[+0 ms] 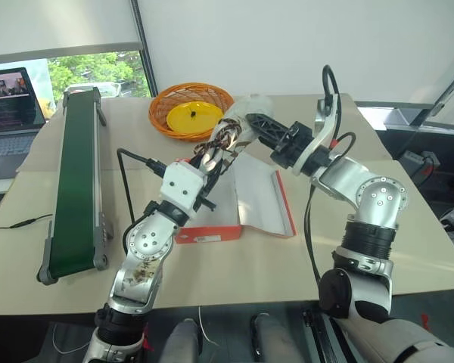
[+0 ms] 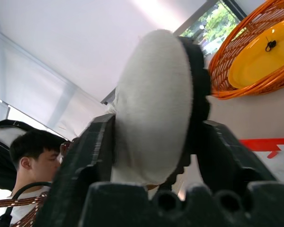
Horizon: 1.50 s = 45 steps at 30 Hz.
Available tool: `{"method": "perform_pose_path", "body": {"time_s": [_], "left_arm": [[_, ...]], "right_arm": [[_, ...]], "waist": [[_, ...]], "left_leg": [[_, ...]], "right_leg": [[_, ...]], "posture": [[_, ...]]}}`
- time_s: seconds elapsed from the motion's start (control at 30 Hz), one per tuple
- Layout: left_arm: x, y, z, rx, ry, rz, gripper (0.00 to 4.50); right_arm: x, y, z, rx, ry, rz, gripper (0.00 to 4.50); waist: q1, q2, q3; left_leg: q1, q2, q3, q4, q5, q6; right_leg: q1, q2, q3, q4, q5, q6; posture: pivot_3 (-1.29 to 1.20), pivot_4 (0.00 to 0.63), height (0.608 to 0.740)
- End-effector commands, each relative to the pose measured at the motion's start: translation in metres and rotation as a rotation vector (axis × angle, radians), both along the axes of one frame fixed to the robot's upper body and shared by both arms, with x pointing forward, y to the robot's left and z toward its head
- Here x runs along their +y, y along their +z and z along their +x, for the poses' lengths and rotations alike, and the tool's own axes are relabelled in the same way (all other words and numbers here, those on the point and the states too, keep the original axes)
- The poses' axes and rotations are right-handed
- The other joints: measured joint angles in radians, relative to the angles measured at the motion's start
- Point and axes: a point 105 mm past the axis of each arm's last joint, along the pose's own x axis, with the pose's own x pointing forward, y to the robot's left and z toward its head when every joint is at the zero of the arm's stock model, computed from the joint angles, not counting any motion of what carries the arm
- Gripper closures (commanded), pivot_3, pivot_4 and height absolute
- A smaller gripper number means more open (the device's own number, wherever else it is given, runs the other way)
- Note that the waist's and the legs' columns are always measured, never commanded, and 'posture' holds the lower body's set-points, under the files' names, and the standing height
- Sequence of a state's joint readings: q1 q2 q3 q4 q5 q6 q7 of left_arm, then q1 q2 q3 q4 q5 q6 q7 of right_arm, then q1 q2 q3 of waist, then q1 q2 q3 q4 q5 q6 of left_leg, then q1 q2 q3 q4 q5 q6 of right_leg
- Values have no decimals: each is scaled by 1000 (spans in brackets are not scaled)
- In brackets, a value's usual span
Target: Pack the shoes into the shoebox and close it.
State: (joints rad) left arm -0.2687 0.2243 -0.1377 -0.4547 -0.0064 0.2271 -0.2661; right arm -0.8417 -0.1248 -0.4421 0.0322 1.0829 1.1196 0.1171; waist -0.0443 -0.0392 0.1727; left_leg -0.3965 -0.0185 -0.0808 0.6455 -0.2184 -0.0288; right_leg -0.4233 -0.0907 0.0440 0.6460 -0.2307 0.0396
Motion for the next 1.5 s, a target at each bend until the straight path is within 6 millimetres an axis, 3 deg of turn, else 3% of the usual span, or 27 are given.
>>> {"method": "perform_pose_path", "body": {"time_s": [0.03, 0.1, 0.17, 0.4, 0.47, 0.57, 0.7, 0.83, 0.9, 1.13, 1.4, 1.5], "left_arm": [[-2, 17, -3, -41, -15, -37, 3169], [0, 18, -1, -30, -11, -53, 3169], [2, 17, 1, -4, -5, -78, 3169], [15, 5, 0, 187, -61, -206, 729], [23, -9, -2, 321, -104, -267, 729], [52, -24, -1, 406, -42, -286, 729], [98, -26, 6, 420, 107, -342, 729], [119, -14, 8, 360, 187, -368, 729], [115, -14, 7, 350, 187, -375, 729], [82, -21, -2, 341, 158, -409, 729], [56, -17, -9, 304, 169, -415, 729], [52, -22, -13, 316, 170, -412, 729]], "right_arm": [[-2, 20, -7, -80, 6, 44, 3400], [-3, 20, -7, -85, 3, 43, 3891], [-4, 21, -6, -87, -3, 44, 4063], [-8, 21, -2, -94, -32, 11, 4132], [-10, 20, 0, -92, -48, -8, 4132], [-15, 18, 8, -82, -116, -76, 4132], [-12, 13, 31, -18, -269, -363, 4132], [14, 17, 34, 10, -213, -577, 4132], [27, 11, 34, 58, -136, -621, 4132], [33, -13, 41, 167, -57, -787, 4132], [20, -36, 55, 271, -74, -856, 4132], [24, -42, 53, 283, -43, -881, 4132]], "waist": [[0, 0, 0], [0, 0, 0], [0, 0, 0], [-1, 0, 0], [-2, 0, 0], [-5, 0, 0], [-5, 1, 0], [-9, 2, 1], [-7, 2, 1], [11, 2, 1], [2, 2, 1], [0, 2, 1]], "left_leg": [[0, 0, 0, 0, 0, 0], [0, 0, 0, 0, 0, 0], [0, 0, 0, 0, 0, 0], [0, 0, 0, 0, 0, 0], [0, 0, 0, 0, 0, 0], [0, 0, 0, 0, 0, 0], [1, 0, 0, 1, 0, 0], [1, 1, 0, 0, 0, 1], [1, 1, 0, 0, 0, 1], [-4, 0, 0, 0, 0, 1], [-2, 0, 0, 0, 0, 2], [-2, 0, 1, 0, 0, 2]], "right_leg": [[0, 0, 0, 0, 0, 0], [0, 0, 0, 0, 0, 0], [0, 0, 0, 0, 0, 0], [0, 0, 0, 0, 0, 0], [0, 0, 0, 0, 0, 0], [0, 1, 0, 0, 0, 0], [0, 1, 0, 0, 0, 0], [0, 1, 0, 0, 0, -1], [0, 1, 0, 0, 0, -1], [-1, -1, -1, -4, 0, 0], [0, 0, -1, -4, 0, 0], [0, 0, -1, -4, 0, 0]], "posture": [[0, 150, 740], [0, 150, 740], [0, 150, 740], [0, 150, 740], [0, 150, 740], [0, 150, 740], [0, 150, 740], [0, 150, 740], [0, 150, 740], [0, 150, 740], [0, 150, 740], [0, 150, 740]]}}
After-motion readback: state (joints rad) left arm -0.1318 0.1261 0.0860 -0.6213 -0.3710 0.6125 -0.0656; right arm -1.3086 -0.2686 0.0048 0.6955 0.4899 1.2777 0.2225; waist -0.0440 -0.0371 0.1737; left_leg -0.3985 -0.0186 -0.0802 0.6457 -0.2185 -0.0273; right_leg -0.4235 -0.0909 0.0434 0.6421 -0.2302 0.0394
